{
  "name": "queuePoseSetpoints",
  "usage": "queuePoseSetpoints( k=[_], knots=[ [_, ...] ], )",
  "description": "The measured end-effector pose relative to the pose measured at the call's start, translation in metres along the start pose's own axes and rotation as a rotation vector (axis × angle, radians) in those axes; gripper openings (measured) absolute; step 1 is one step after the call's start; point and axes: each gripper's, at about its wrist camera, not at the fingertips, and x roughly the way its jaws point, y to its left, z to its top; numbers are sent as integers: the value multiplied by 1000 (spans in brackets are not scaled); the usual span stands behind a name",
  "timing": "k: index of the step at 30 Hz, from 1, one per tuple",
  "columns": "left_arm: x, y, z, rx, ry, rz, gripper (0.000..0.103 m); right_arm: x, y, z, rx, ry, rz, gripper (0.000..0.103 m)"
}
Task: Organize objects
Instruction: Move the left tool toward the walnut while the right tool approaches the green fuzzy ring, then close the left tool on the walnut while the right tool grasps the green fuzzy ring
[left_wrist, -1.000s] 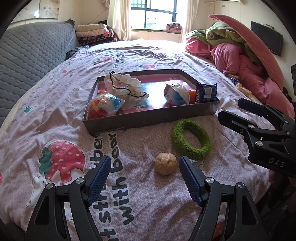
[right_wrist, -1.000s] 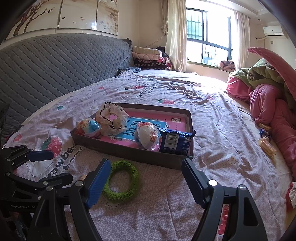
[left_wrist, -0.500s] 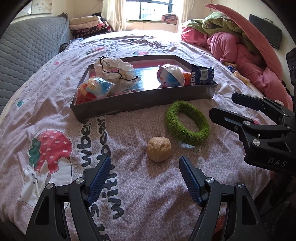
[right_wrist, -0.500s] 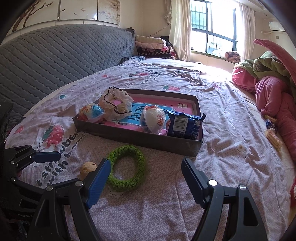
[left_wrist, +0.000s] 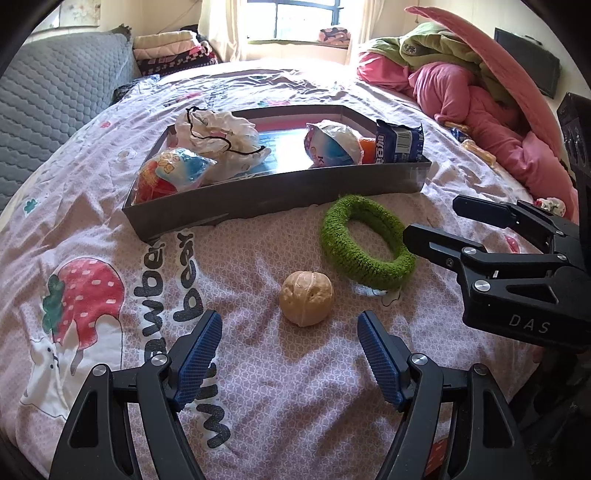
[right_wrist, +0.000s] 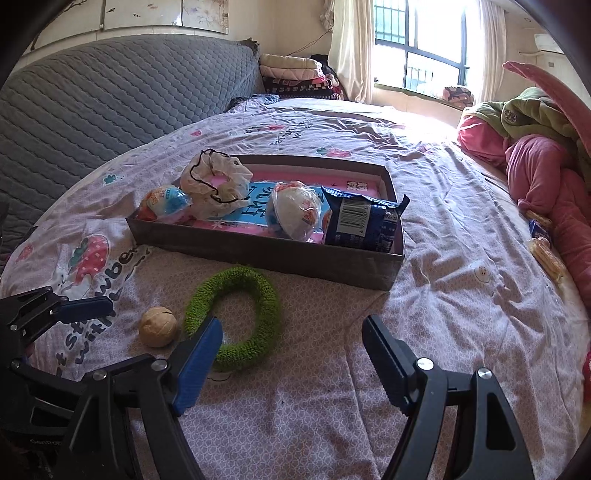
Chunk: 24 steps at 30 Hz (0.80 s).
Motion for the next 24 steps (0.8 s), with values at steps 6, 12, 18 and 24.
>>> queuePoseSetpoints(
  k=[6,12,18,24],
  knots=[
    [4,-1,3,1,-13,-16,72,6,7,1,-24,4,-4,71],
    [12,-1,4,-2,-5,-24,67,19,11,3,-31,30,2,62],
    [18,0,6,-9,-5,-40,67,33,8,4,-4,66,12,52],
    [21,-2,6,-4,-6,-39,59,41,9,5,-13,76,24,42]
  ],
)
